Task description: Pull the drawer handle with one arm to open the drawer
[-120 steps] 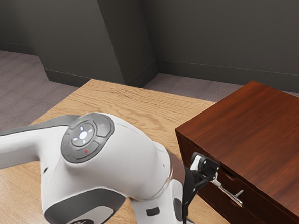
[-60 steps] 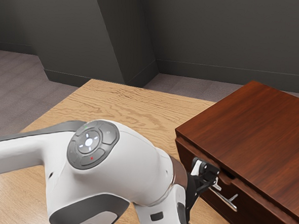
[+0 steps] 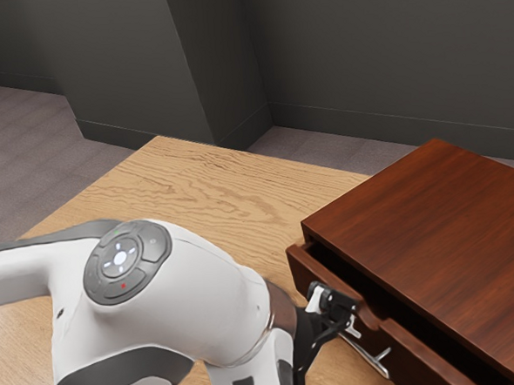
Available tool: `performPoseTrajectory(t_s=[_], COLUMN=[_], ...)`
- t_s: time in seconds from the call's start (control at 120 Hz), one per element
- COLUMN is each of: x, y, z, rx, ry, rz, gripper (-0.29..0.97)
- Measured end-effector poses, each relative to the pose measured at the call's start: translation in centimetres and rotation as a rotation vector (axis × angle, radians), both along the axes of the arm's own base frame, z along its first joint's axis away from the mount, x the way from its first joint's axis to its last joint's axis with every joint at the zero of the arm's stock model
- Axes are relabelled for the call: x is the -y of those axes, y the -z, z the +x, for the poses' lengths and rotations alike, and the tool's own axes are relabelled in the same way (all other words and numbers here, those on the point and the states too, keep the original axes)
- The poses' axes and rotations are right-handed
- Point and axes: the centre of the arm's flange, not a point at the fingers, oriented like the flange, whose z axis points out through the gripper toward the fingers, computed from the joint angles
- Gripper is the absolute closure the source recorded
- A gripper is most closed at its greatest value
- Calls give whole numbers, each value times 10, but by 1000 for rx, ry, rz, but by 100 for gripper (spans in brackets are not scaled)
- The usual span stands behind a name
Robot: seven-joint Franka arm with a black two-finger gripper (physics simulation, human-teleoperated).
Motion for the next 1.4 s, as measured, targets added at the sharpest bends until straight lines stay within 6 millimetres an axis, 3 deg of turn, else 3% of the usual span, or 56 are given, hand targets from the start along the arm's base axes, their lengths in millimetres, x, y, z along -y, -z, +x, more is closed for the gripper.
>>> performPoseTrajectory(t_s=[0.217,0.467,1.4], x=[-8,3,-12], y=[0,0,-4], z=[-7,-15,-73], rx=[-1,4,51], ry=[-11,1,-49], rz=[-10,-6,6], gripper=[0,0,0])
